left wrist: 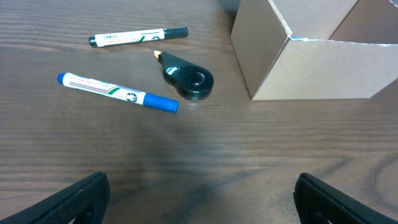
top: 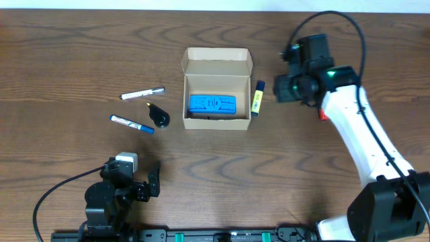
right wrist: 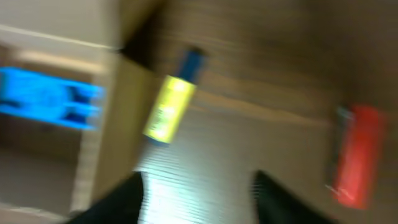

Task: Pack container
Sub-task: 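Open right gripper and lift out of the box, then grasp the red stapler with the right gripper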

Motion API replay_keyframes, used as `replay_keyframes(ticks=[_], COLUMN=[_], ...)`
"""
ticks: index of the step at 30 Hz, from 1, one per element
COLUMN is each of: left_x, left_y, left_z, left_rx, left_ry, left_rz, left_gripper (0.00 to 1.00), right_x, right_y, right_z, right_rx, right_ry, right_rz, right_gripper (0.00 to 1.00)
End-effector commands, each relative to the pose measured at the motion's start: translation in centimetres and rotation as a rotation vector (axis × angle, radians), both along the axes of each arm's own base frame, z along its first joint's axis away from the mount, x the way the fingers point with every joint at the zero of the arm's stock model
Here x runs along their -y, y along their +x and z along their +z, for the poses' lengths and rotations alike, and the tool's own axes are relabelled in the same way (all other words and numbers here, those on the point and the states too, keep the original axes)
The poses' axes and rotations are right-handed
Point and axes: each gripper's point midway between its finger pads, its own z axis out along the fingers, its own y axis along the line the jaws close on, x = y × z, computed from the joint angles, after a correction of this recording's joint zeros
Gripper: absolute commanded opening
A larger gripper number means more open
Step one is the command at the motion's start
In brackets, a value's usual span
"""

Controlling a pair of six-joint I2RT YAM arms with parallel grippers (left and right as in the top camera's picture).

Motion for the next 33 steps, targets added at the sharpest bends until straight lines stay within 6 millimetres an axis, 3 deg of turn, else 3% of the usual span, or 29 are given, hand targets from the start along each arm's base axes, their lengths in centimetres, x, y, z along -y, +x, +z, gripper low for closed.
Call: replay_keyframes(ticks=[1,3,4,10,15,23,33], left_x=[-0.2,-0.2,-0.2,-0.2,-0.2,-0.2,-0.2], left_y=[0.0,0.0,0.0,0.0,0.0,0.0,0.0], left_z=[-0.3,-0.3,-0.3,-0.3,-0.3,-0.3,-0.3], left_rx=[-0.003,-0.003,-0.003,-0.003,-0.003,-0.003,-0.003], left_ry=[-0.004,-0.004,-0.003,-0.004,-0.004,-0.004,-0.004], left_rz=[0.012,0.012,0.012,0.012,0.012,0.012,0.012], left_gripper=[0.95,0.95,0.95,0.95,0.95,0.95,0.95], right_x=[4.8,6.9,7.7,12.8,13.7,13.6,13.0], right_y=[0.5,0.5,0.5,0.2,0.6,2.4,1.8], right_z=[1.5,1.5,1.5,0.5,-2.5,-6.8,-13.5], right_rx=[0.045,0.041,0.039,0.008,-0.028,-0.067,-0.213], right_ry=[-0.14,-0.167,-0.17,-0.16,-0.11,-0.11,-0.067], right_rz=[-0.1,-0.151,-0.173,-0.258,-0.195,-0.124,-0.105], right_gripper=[0.75,0.94,0.99,0.99,0.99,0.99,0.88])
